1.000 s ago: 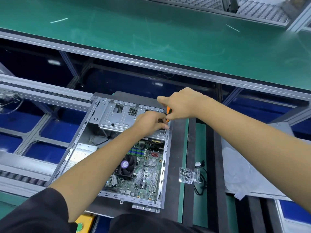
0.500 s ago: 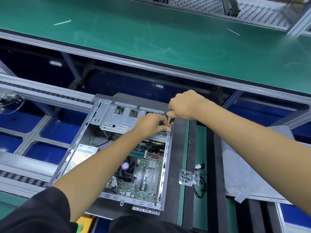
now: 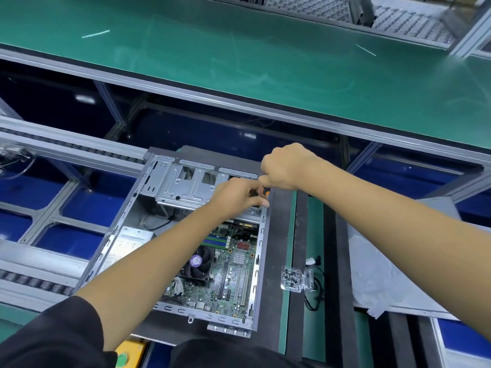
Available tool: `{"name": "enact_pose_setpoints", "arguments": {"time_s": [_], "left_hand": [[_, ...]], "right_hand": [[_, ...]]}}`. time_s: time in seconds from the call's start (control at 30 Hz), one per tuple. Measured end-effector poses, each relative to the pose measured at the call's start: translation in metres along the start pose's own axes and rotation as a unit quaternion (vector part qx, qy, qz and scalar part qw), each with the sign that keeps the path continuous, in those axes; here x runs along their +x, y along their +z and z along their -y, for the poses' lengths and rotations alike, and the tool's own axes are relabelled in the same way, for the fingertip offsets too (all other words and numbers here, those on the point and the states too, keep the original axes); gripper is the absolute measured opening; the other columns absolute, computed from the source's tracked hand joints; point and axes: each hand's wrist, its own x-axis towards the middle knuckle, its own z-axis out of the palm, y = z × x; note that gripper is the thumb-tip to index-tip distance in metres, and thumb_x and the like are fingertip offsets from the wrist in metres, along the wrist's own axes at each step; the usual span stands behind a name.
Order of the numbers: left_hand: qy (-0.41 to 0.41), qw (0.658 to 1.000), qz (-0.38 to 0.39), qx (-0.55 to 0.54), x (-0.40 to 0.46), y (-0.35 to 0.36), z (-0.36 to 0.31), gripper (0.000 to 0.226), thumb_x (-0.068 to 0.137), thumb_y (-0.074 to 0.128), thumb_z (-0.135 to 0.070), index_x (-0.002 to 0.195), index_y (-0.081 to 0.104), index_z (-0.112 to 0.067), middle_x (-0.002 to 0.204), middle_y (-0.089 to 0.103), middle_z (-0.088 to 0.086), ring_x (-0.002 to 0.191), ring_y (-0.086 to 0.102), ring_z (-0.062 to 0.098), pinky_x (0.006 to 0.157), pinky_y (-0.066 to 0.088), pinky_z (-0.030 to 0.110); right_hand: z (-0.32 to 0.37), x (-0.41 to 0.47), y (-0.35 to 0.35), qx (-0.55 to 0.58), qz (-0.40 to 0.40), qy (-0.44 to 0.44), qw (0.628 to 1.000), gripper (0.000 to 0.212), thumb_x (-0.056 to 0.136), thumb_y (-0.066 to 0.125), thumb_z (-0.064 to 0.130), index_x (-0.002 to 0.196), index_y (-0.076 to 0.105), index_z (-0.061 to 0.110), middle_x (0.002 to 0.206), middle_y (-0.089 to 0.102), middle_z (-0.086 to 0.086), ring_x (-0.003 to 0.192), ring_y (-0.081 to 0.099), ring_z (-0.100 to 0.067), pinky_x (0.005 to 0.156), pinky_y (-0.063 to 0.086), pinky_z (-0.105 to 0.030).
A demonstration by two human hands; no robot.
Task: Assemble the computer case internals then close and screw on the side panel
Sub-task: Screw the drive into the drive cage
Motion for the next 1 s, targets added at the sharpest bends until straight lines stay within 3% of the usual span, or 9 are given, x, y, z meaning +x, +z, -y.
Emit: {"name": "enact_pose_setpoints", "arguments": {"time_s": [0.13, 0.23, 0.33, 0.5, 0.63, 0.7, 0.77, 0.87, 1.0], "left_hand": [[-0.006, 1.0, -0.001, -0.005, 0.002, 0.002, -0.001, 0.026, 0.086, 0.068, -0.06, 0.093, 0.073, -0.036, 0.061, 0.06, -0.027, 0.062, 0.053, -0.011, 0.056, 0.031, 0.026], [0.004, 0.999, 0.024, 0.027, 0.001, -0.004, -0.004, 0.022, 0.09, 0.064, -0.061, 0.096, 0.072, -0.041, 0.059, 0.055, -0.036, 0.06, 0.051, 0.0, 0.054, 0.028, 0.023], [0.027, 0.998, 0.023, 0.054, 0.0, -0.005, -0.005, 0.02, 0.091, 0.061, -0.063, 0.087, 0.062, -0.043, 0.063, 0.055, -0.019, 0.071, 0.051, 0.009, 0.055, 0.027, 0.024], [0.021, 0.999, -0.022, -0.02, -0.001, -0.005, -0.007, 0.025, 0.08, 0.069, -0.068, 0.089, 0.06, -0.046, 0.066, 0.059, -0.025, 0.065, 0.053, -0.008, 0.055, 0.028, 0.026], [0.01, 0.991, 0.039, -0.13, -0.001, -0.003, -0.003, 0.014, 0.084, 0.077, -0.048, 0.092, 0.069, -0.039, 0.085, 0.07, -0.025, 0.083, 0.061, -0.004, 0.073, 0.047, 0.033], [0.019, 0.982, 0.067, -0.174, -0.002, -0.009, -0.004, 0.017, 0.087, 0.078, -0.038, 0.088, 0.066, -0.05, 0.091, 0.072, -0.023, 0.087, 0.062, -0.003, 0.078, 0.046, 0.033], [0.046, 0.992, 0.077, -0.092, -0.003, -0.012, -0.004, 0.016, 0.092, 0.069, -0.049, 0.082, 0.06, -0.057, 0.083, 0.068, -0.027, 0.082, 0.061, -0.004, 0.07, 0.043, 0.028], [0.038, 0.999, -0.024, -0.009, -0.007, -0.008, -0.007, 0.034, 0.085, 0.054, -0.076, 0.08, 0.049, -0.043, 0.061, 0.052, -0.015, 0.061, 0.053, 0.0, 0.053, 0.03, 0.027], [0.04, 0.994, -0.071, -0.078, -0.008, 0.002, -0.008, 0.035, 0.081, 0.058, -0.076, 0.087, 0.063, -0.042, 0.058, 0.055, -0.012, 0.055, 0.048, 0.005, 0.052, 0.032, 0.027]], "right_hand": [[-0.001, -0.002, 0.001, 0.012, -0.023, -0.073, 0.997, 0.023, 0.092, 0.047, 0.039, 0.104, 0.032, 0.026, 0.068, 0.055, 0.002, 0.056, 0.052, -0.021, 0.049, 0.032, -0.031], [-0.007, -0.005, -0.002, 0.014, -0.021, -0.134, 0.991, 0.021, 0.087, 0.048, 0.019, 0.095, 0.031, 0.03, 0.07, 0.054, 0.0, 0.059, 0.051, -0.025, 0.049, 0.034, -0.033], [0.0, -0.005, -0.004, 0.084, 0.013, -0.082, 0.993, 0.004, 0.094, 0.049, 0.024, 0.095, 0.046, 0.022, 0.073, 0.056, -0.003, 0.067, 0.055, -0.028, 0.054, 0.036, -0.035], [0.01, -0.002, -0.004, 0.067, 0.061, 0.025, 0.996, 0.021, 0.1, 0.045, 0.033, 0.104, 0.052, 0.014, 0.079, 0.053, -0.002, 0.064, 0.051, -0.021, 0.054, 0.034, -0.033], [-0.002, -0.007, -0.006, -0.024, 0.006, -0.155, 0.988, 0.029, 0.094, 0.053, 0.036, 0.107, 0.028, 0.031, 0.077, 0.059, 0.003, 0.059, 0.052, -0.022, 0.05, 0.033, -0.033], [-0.004, -0.008, -0.006, -0.045, 0.004, -0.205, 0.978, 0.024, 0.096, 0.053, 0.033, 0.111, 0.034, 0.033, 0.077, 0.056, 0.004, 0.061, 0.053, -0.024, 0.052, 0.035, -0.033], [-0.002, -0.006, -0.003, 0.02, 0.006, -0.166, 0.986, 0.012, 0.097, 0.049, 0.026, 0.106, 0.044, 0.028, 0.069, 0.053, 0.004, 0.058, 0.049, -0.022, 0.052, 0.033, -0.033], [0.007, -0.001, 0.004, 0.16, 0.061, -0.019, 0.985, 0.005, 0.097, 0.047, 0.022, 0.096, 0.047, 0.017, 0.076, 0.056, -0.003, 0.064, 0.05, -0.023, 0.054, 0.034, -0.033], [0.007, -0.001, 0.003, 0.207, 0.082, 0.022, 0.975, 0.018, 0.097, 0.049, 0.032, 0.101, 0.045, 0.016, 0.086, 0.063, -0.005, 0.072, 0.058, -0.025, 0.061, 0.044, -0.037]]}}
